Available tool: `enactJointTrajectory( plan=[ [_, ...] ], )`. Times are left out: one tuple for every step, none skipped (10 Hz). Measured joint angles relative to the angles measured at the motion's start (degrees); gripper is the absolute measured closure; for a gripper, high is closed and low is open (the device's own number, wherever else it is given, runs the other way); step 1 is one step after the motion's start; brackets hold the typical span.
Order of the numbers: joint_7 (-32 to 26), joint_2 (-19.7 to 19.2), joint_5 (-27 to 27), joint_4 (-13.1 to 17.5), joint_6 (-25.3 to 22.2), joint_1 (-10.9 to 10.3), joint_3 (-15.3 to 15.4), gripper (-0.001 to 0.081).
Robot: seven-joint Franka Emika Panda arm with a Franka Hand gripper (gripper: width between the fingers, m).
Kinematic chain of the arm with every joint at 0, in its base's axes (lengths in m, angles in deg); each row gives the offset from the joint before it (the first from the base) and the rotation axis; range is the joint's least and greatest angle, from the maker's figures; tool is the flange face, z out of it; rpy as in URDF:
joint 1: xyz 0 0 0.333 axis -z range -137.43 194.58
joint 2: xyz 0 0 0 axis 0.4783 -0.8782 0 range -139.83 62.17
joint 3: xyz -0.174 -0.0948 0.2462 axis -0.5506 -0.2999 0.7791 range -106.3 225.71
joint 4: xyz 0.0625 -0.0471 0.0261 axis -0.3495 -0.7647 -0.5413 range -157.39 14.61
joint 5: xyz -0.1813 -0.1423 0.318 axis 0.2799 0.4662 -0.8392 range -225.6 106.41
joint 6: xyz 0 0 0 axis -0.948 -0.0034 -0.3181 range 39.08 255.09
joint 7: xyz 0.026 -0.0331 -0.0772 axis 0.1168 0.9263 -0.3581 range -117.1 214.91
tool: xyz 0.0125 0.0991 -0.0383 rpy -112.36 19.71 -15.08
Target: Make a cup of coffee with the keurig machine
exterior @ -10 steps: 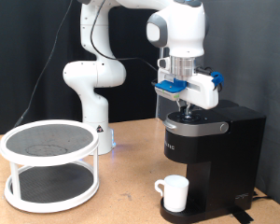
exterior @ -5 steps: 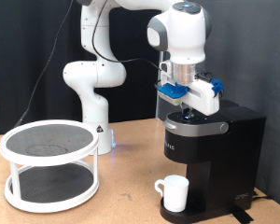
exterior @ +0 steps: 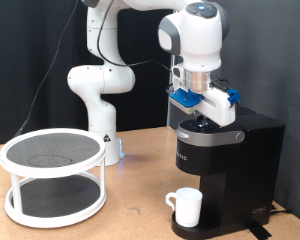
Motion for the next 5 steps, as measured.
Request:
enactJointTrajectory(
  plan=[
    [-1.45,0.19,-1.19,0.00,0.34,0.03,0.00,0.0806],
    [-3.35,0.96,-3.03,-0.01,0.69,0.16,-0.05,0.0806],
    [-5.16,2.18,-4.82,-0.04,0.73,0.46,-0.17,0.0806],
    [-6.11,3.58,-5.57,-0.10,0.63,0.66,-0.46,0.0806],
    [-5.68,4.83,-4.77,0.01,-0.92,0.88,-0.62,0.0806]
  ],
)
